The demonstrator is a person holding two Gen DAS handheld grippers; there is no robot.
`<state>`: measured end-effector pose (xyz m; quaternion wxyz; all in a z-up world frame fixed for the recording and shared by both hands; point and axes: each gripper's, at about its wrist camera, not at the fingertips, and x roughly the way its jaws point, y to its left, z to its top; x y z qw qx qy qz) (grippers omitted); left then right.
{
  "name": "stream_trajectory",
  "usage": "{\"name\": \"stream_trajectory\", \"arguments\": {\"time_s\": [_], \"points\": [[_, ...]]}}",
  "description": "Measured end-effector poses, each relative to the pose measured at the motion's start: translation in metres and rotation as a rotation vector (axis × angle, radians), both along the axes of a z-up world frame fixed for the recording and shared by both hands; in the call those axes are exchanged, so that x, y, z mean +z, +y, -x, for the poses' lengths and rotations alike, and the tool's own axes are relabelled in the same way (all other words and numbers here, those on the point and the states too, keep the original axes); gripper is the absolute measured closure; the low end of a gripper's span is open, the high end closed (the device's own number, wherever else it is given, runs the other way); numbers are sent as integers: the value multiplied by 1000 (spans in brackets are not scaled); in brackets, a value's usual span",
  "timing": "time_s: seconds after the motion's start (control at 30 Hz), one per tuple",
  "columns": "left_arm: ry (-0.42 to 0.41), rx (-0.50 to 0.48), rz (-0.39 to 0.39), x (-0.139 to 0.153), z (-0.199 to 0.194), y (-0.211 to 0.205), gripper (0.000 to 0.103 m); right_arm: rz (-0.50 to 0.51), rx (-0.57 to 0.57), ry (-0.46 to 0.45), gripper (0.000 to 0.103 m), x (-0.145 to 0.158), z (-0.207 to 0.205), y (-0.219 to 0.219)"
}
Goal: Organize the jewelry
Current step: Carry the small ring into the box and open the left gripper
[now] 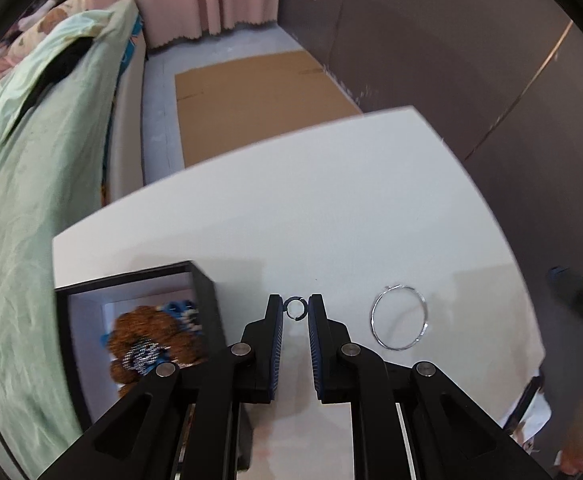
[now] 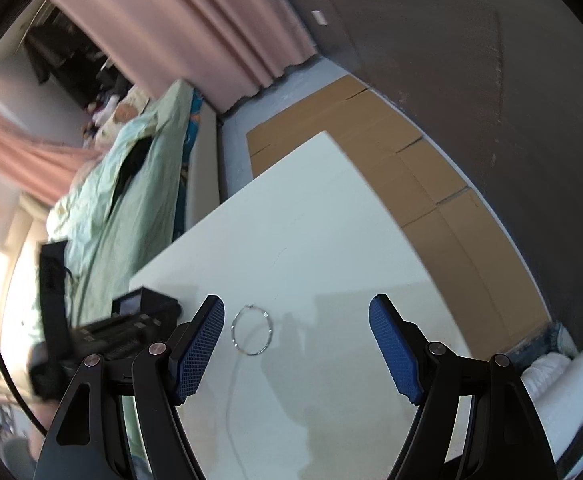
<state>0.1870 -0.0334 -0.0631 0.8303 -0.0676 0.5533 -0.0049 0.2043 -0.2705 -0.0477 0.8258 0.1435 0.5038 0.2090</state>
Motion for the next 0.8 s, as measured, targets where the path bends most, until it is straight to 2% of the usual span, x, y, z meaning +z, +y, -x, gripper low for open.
{"name": "stream_trajectory", "arguments": {"time_s": [0.17, 0.37, 0.57, 0.8], "points": [[-79, 40, 44, 26, 21, 22, 90, 55, 76, 5, 28, -7, 2, 25], [-155, 92, 96, 42, 52, 46, 90, 129, 137, 26, 28, -19, 1, 53], [-185, 163, 153, 33, 70, 75, 90, 207, 180, 54, 28, -36, 1, 77], [-184, 190, 182, 22, 73, 95, 90, 278, 198, 63, 28, -48, 3, 93]]}}
